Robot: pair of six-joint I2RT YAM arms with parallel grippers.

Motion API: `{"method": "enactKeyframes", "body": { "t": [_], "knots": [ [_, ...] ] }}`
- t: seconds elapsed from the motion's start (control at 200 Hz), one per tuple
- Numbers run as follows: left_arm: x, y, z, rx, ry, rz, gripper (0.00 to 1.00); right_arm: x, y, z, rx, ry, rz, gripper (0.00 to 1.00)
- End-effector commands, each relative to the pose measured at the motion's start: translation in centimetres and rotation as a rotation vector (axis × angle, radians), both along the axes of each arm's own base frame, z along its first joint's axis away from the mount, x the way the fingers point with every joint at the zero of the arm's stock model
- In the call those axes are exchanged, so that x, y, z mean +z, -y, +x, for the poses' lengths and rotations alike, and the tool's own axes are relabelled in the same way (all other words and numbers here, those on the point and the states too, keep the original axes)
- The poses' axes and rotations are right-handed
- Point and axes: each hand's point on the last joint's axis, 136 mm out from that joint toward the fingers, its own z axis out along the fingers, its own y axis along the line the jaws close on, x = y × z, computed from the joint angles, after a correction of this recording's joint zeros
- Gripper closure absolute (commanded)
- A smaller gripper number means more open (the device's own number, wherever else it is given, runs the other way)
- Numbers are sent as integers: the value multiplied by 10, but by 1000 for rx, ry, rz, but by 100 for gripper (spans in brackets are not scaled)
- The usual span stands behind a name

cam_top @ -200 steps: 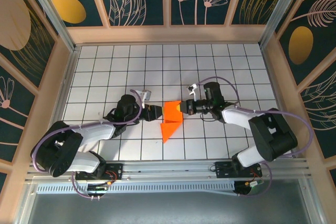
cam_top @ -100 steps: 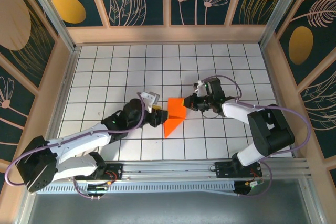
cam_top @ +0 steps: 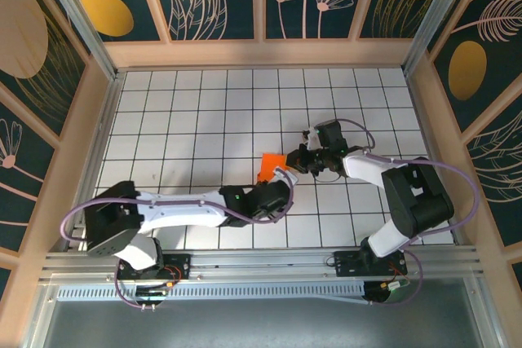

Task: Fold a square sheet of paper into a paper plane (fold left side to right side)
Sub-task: Fold the wing for the fifth time at the center of the table.

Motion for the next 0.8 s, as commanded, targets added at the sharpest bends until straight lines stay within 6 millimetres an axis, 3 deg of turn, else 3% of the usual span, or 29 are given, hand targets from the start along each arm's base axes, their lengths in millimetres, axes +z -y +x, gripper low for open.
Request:
{"method": "enactKeyframes", "body": {
  "t": [0.0,0.596,0.796],
  "knots": [
    [-9,-16,10,46,83,183,49,3,0,7,-18,-9,-1,100],
    [-47,-31,21,134,178,409,47,-5,-1,8,-17,-32,-7,100],
    [-55,-35,20,142,182,433,51,-6,-1,8,-17,-34,-12,100]
  ]
}}
